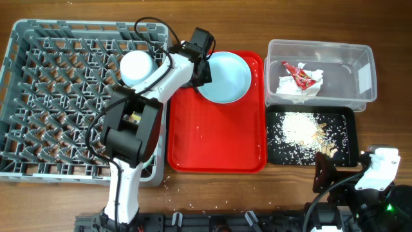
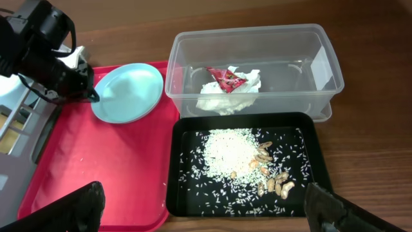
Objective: Sort waste into correct bins and load items into the dishwasher rack
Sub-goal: 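Grip the plate edge with the left gripper and lift it, then stand the plate upright in the back-left of the rack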
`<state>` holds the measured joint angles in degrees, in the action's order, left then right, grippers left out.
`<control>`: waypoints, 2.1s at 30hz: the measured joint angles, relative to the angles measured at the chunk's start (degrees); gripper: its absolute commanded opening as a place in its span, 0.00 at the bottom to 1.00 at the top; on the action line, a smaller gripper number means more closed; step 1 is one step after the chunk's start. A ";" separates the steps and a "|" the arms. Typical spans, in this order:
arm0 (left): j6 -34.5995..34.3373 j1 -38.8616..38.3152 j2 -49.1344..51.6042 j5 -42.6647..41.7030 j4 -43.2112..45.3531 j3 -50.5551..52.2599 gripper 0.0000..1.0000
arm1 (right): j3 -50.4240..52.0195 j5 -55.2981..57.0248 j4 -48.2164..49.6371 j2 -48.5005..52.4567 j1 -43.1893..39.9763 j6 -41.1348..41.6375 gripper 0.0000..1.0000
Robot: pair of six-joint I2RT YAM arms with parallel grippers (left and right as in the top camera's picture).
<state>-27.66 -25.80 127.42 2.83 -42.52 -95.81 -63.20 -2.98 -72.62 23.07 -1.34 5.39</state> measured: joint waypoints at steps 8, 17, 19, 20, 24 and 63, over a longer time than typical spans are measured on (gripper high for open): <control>2.56 -0.13 -28.22 5.03 -3.61 2.40 0.04 | 0.00 0.00 -0.07 0.00 0.00 0.00 1.00; 18.43 8.90 -48.15 36.28 -6.78 2.29 0.04 | 0.00 0.00 -0.02 0.00 0.00 0.00 1.00; 21.81 11.65 -48.15 40.85 -6.80 2.29 0.04 | 0.00 0.00 -0.02 0.00 0.00 0.00 1.00; 24.35 12.22 -48.11 41.77 -6.82 2.29 0.04 | 0.00 0.00 -0.02 0.00 0.00 0.00 1.00; 33.73 12.83 -43.34 47.93 -0.83 2.32 0.04 | 0.00 0.00 -0.04 0.00 0.00 0.00 1.00; 59.19 19.23 -17.25 56.15 14.27 2.56 1.00 | 0.00 0.00 -0.02 0.00 0.00 0.00 1.00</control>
<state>31.53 -6.57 110.17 58.98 -28.25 -93.25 -63.20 -2.98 -72.64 23.07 -1.34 5.39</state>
